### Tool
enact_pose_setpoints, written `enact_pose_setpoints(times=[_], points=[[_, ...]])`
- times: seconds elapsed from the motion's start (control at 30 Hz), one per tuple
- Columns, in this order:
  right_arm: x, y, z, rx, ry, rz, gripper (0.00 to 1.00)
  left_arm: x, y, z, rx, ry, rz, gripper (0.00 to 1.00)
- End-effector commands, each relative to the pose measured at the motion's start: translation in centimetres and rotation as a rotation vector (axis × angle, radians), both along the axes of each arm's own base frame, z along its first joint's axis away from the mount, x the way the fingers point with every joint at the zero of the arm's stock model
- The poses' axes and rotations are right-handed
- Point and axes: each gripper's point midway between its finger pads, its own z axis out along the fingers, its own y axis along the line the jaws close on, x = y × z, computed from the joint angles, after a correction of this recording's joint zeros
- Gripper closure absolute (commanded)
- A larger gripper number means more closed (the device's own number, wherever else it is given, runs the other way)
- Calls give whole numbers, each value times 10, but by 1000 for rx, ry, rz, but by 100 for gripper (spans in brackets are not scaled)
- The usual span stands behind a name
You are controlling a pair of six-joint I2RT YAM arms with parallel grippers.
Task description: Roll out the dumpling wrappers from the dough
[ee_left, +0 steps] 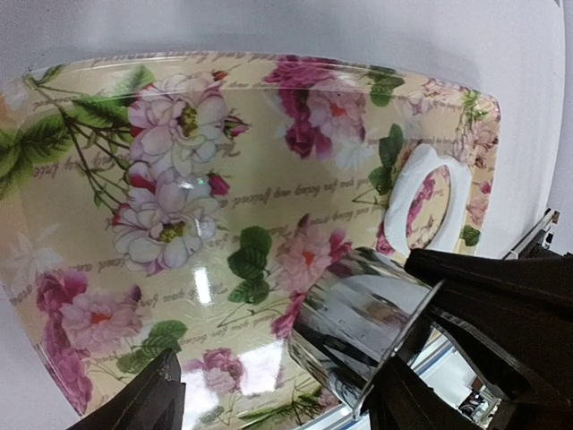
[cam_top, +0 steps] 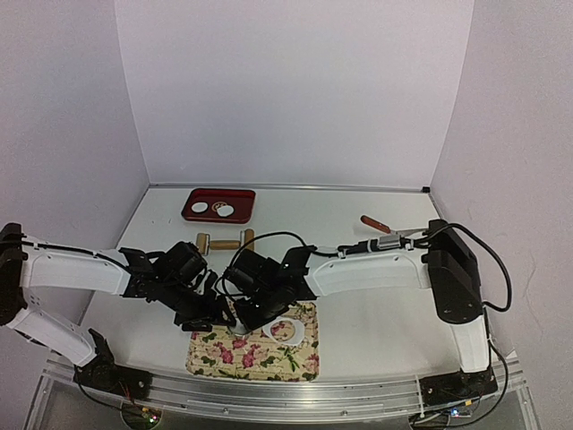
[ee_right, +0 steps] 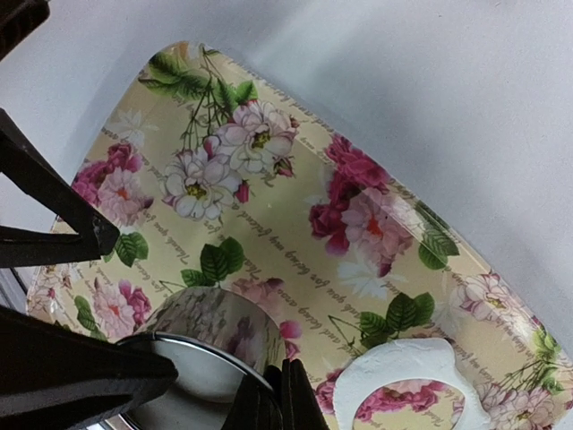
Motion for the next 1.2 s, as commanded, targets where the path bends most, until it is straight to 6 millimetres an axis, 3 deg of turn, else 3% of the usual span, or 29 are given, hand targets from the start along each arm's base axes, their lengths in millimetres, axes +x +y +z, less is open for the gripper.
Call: enact_pose_setpoints(times=[0.0, 0.17, 0.73, 0.97, 1.17], points=[[4, 10, 13, 3, -40, 9, 100, 12, 8, -3, 79, -31, 57, 31], [3, 17, 15, 0, -43, 21, 100, 10, 20, -14, 174, -12, 68, 31], [-5, 41, 39, 60, -25, 54, 100, 7, 20, -30, 286, 17, 44, 30], [-5, 40, 42, 59, -24, 48, 100, 3, 28, -35, 359, 22, 32, 30], [0, 30, 39, 22, -40, 7, 100, 10, 18, -19, 294, -38, 19, 29]])
